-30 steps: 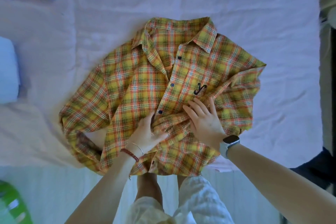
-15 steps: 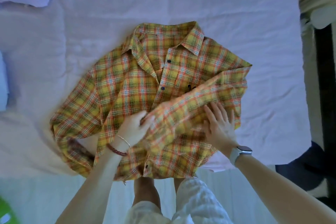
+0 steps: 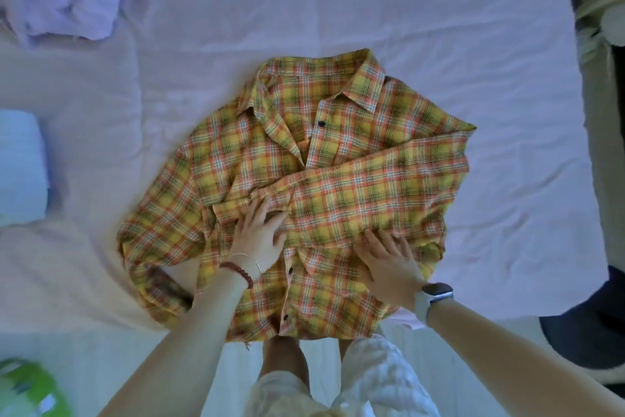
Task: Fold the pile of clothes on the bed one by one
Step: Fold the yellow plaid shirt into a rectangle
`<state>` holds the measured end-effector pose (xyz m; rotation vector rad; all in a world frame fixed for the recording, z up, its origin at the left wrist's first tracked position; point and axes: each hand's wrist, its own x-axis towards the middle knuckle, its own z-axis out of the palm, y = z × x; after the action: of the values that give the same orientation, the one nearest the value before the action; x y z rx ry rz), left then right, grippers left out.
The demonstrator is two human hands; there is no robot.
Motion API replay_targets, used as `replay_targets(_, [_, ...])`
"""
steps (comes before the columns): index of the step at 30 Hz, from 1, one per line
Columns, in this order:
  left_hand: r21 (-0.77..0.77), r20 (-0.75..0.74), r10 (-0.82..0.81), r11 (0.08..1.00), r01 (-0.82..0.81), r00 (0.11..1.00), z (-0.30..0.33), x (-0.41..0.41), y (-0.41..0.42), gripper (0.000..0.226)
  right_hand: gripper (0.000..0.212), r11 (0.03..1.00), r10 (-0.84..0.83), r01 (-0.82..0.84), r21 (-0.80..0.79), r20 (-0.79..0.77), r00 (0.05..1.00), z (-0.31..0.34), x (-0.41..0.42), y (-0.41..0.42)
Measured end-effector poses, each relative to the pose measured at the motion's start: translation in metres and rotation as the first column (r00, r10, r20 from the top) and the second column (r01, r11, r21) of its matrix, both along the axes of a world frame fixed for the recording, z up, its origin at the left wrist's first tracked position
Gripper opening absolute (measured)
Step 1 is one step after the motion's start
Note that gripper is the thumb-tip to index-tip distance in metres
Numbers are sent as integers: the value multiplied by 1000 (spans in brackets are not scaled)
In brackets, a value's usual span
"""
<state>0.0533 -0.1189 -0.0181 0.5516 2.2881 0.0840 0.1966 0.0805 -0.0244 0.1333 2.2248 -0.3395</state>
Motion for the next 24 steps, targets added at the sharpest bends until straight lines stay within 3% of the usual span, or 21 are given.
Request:
replay_targets(2, [261,-142,265,939,-223,954,6,16,-16,34,49,992,-128,128,15,-23,992,1,-2,-19])
replay_targets(3, [337,-191,395,886,-318,899,7,23,-26,28,48,976,-217,219,11,-119,969,3,-3,-29])
replay_targets(5, [330,-141,557,806,-492,818,13,37,-45,22,48,934,-355,350,-78,-321,878,6,0,-48])
replay_targets(9, [147,155,489,848,-509,859,11,76,-75,21,36,849,-509,501,-168,-510,693,7,31,-87])
replay_targets(11, [106,282,465,854,-509,839,4,91,-80,18,30,714,-650,675,-186,-535,540,-1,54,-100])
replay_targets(14, [69,353,413,883,-463,840,-15,109,-71,35,30,289,-884,914,-286,-446,140,-10,81,-109])
replay_targets(16, [26,312,372,917,-399,874,-28,119,-61,44,23,-51,-935,944,-327,-317,-160,-20,96,-112])
replay_targets(17, [-5,273,368,924,-381,889,-33,124,-56,44,19,-159,-940,927,-341,-235,-248,-24,102,-112])
replay_targets(20, [33,184,451,885,-464,873,-43,134,-48,26,15,-224,-965,918,-326,-59,-256,-41,114,-110])
replay_targets(22, [131,207,548,805,-578,810,-49,138,-52,35,13,-328,-943,886,-327,52,-329,-50,115,-106])
replay_targets(24, [191,267,609,726,-661,746,-48,141,-59,34,18,-360,-933,874,-325,134,-335,-55,116,-102])
